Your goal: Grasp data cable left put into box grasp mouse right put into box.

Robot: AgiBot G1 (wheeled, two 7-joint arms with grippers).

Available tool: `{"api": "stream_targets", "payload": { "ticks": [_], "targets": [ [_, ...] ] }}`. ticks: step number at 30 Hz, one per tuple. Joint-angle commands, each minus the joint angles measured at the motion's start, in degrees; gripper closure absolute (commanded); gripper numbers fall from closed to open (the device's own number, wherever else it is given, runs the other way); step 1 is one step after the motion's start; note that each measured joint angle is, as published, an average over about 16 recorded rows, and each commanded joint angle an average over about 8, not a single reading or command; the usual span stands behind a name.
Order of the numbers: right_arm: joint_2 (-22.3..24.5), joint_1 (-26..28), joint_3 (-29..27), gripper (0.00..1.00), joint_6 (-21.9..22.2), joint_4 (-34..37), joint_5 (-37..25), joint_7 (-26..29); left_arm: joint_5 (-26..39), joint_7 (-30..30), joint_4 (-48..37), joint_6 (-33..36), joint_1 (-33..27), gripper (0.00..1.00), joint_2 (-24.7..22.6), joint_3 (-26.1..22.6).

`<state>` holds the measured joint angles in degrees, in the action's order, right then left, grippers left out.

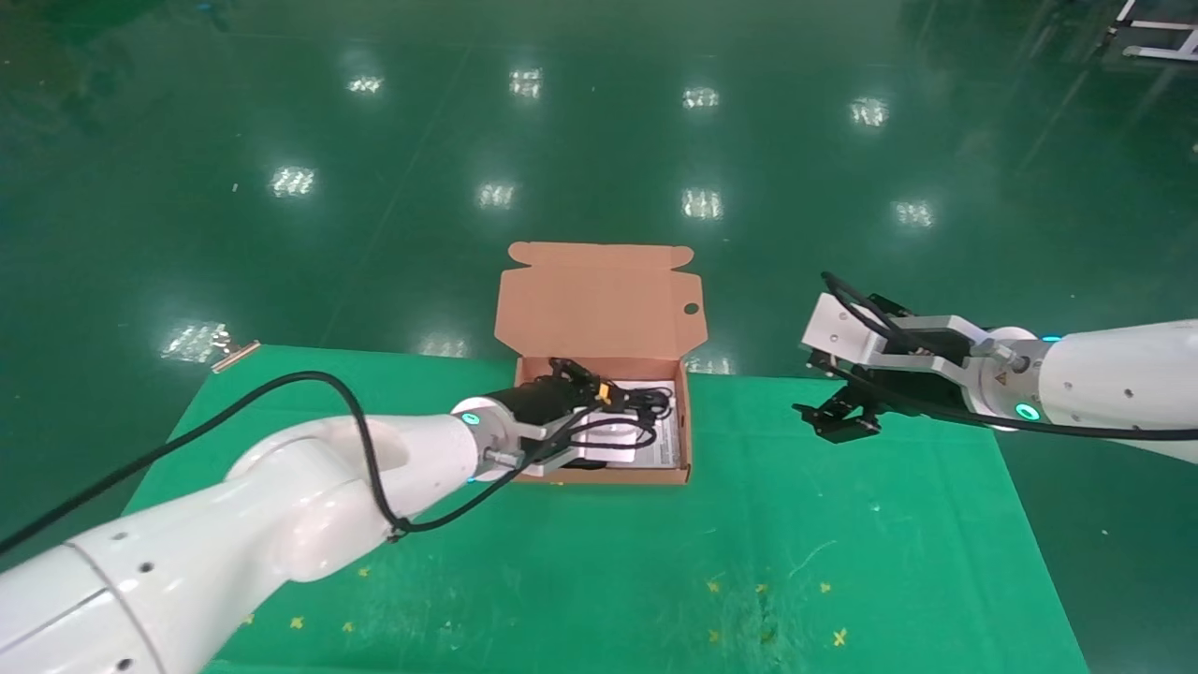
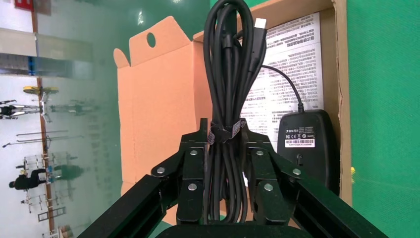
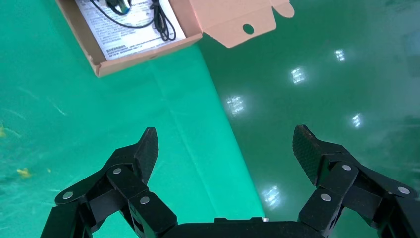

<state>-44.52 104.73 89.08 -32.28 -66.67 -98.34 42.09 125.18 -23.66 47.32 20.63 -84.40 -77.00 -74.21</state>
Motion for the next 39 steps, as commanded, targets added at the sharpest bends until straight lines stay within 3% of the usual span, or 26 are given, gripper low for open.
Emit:
{"api": "stream_targets", "payload": {
  "ticks": [1,10,21,26,39],
  "targets": [
    [0.0,-0.04,0.01,0.0,-0.01,0.05,0.04,0.0,-0.23,0.02,1.01,-0.09,0.03,0.0,0.58,-0.08],
    [0.82,3.58,-1.16,0.0,-0.46,-1.45,-0.87,-0.8,-2.03,-1.52,3.67,0.56,-2.04,0.0,2.55,1.27],
    [1.34,8.54,-1.7,0.0,-4.85,-3.5,-2.75,-4.28,-3.58,-2.67,5.44,1.19,-4.03,0.0,4.72,3.67],
    [1.78,6.05,-5.41,0.0,-7.81,-3.81,0.21,-5.75,-8.6,-1.7,6.82,5.25,-2.36,0.0,7.13,7.11],
    [3.71,-6.28,-22.35,0.0,-19.23,-4.58,14.31,-12.15,-27.68,2.03,11.78,20.52,4.07,0.0,16.03,20.15]
  ]
}}
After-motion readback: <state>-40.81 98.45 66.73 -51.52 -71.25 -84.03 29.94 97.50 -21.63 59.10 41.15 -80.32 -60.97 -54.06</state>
